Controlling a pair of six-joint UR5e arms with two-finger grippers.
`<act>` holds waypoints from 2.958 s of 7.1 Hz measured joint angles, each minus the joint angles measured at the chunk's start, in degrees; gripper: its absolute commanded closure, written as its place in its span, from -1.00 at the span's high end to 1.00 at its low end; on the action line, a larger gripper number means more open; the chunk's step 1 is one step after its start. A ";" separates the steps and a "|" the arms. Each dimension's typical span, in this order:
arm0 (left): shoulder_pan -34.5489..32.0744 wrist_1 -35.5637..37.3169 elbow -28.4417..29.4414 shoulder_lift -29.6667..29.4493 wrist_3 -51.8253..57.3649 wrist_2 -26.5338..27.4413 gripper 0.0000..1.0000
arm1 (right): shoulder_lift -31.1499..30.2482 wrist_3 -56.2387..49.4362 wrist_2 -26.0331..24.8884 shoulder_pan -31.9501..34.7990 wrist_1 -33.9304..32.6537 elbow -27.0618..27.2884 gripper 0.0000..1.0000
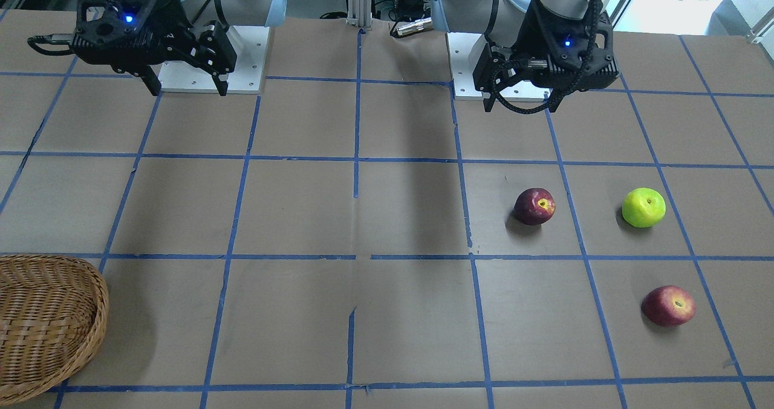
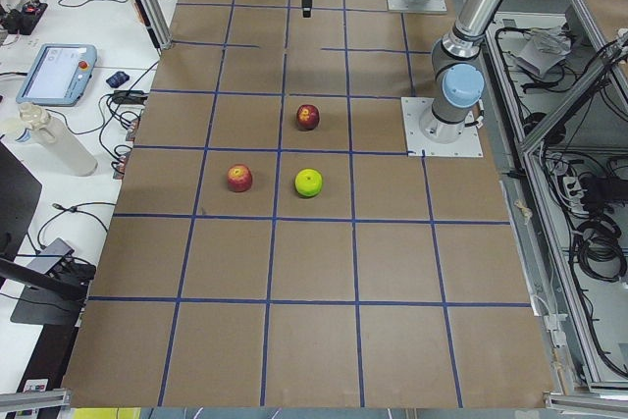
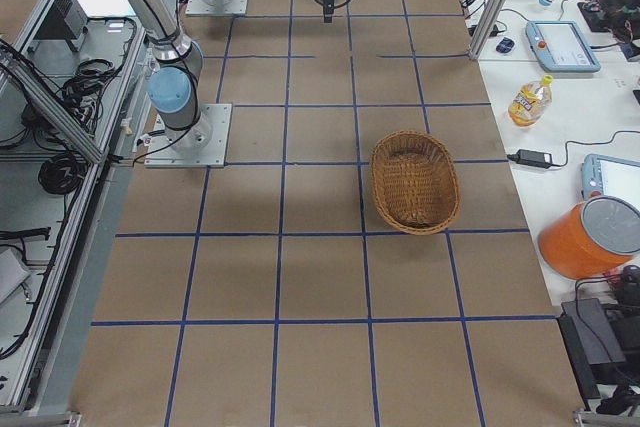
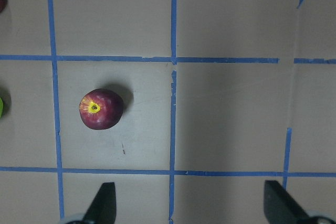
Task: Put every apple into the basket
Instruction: 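Move the left gripper down over the dark red apple, then close the left gripper on the dark red apple, then carry the dark red apple toward the table center and release it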
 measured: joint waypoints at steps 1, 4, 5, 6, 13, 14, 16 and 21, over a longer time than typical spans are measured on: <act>2.99 0.03 -0.84 -0.36 2.59 -0.18 1.00 | 0.00 0.10 0.04 0.02 -0.06 0.00 1.00; 13.44 6.49 -10.84 -3.75 11.63 -0.63 1.00 | 0.00 0.06 -0.01 -0.02 0.02 0.00 1.00; 15.30 13.13 -16.51 -5.26 13.43 -0.54 1.00 | 0.00 0.05 -0.02 -0.01 0.14 0.01 1.00; 16.45 18.91 -20.82 -6.82 14.80 -0.45 1.00 | 0.00 0.05 -0.02 0.01 0.21 0.00 1.00; 17.66 35.07 -28.60 -15.44 12.51 -0.80 0.93 | 0.00 0.05 -0.02 0.04 0.18 0.00 1.00; 17.66 35.59 -28.77 -16.09 12.43 -0.79 0.43 | 0.00 0.05 0.00 0.05 0.12 0.00 1.00; 17.64 35.89 -28.53 -16.15 12.23 -0.75 -0.12 | 0.00 0.01 0.00 0.06 0.25 0.00 1.00; 9.10 36.60 -27.58 -11.06 -5.49 -3.79 -0.08 | 0.00 -0.04 -0.02 0.06 0.28 0.00 1.00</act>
